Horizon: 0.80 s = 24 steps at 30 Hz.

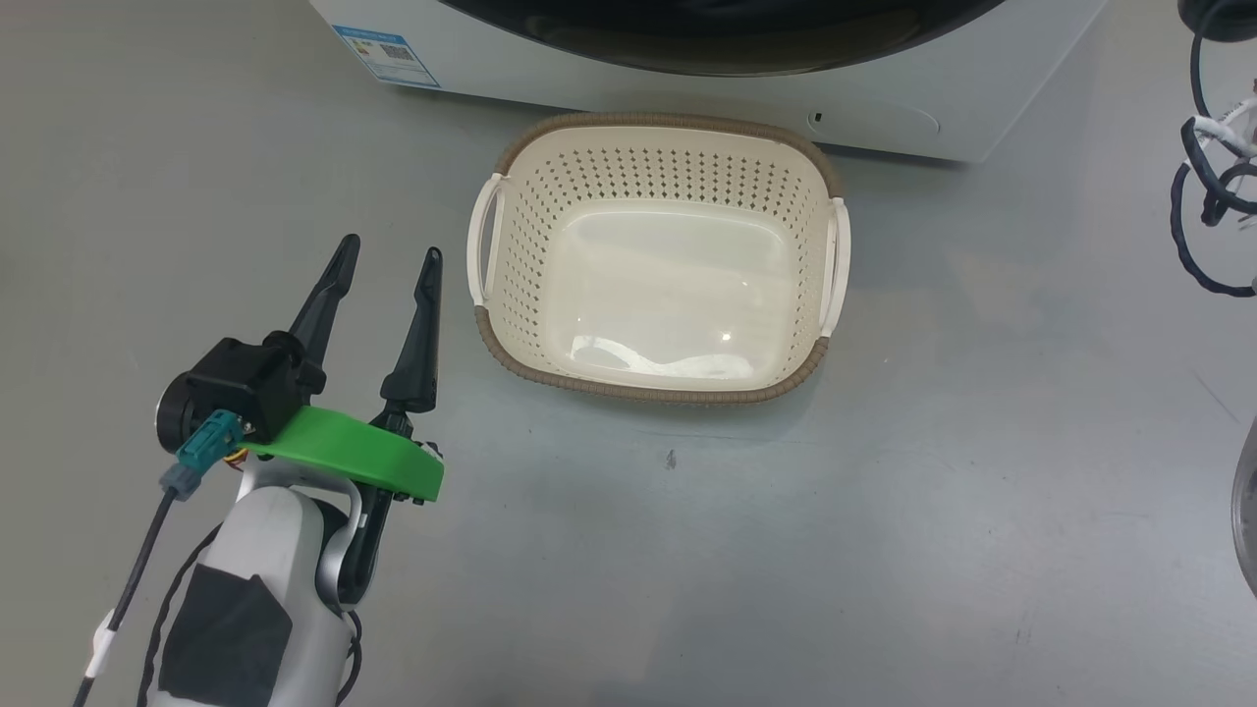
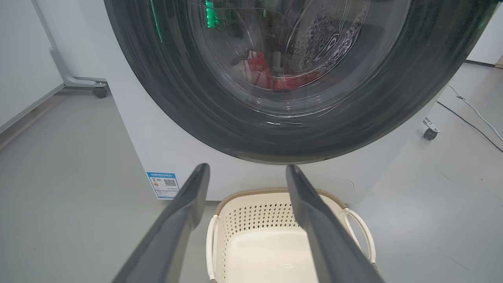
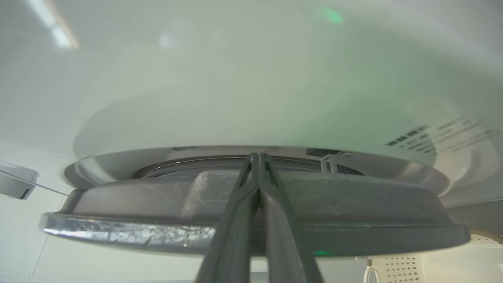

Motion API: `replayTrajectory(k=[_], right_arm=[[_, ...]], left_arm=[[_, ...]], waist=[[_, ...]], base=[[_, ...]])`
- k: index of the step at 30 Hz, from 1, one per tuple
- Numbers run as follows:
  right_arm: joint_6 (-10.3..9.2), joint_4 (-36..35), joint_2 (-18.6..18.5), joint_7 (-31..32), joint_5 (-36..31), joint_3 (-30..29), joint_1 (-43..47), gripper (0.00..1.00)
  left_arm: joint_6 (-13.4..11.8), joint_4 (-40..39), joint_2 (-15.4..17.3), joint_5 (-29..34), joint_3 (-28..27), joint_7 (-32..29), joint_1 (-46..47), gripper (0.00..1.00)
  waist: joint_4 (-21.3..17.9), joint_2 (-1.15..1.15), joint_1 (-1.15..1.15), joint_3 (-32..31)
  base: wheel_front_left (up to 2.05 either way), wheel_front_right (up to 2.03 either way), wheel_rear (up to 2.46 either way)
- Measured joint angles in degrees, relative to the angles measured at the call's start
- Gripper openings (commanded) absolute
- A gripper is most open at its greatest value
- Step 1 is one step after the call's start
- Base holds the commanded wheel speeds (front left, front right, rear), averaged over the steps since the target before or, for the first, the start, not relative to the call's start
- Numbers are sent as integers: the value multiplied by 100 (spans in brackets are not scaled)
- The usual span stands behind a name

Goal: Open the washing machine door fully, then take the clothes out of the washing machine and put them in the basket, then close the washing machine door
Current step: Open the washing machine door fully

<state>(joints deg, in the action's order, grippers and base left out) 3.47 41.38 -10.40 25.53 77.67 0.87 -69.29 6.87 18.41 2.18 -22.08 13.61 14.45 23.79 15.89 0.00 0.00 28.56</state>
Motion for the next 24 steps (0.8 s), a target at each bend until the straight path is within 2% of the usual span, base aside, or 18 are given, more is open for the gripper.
replayTrajectory(k=[24], right_arm=[[60, 450, -93, 920, 513, -93, -283, 0]], left_arm=[[7, 76, -34, 41, -7, 0, 102, 100]], waist=[[9, 0, 0, 8]], base=[[0, 0, 0]])
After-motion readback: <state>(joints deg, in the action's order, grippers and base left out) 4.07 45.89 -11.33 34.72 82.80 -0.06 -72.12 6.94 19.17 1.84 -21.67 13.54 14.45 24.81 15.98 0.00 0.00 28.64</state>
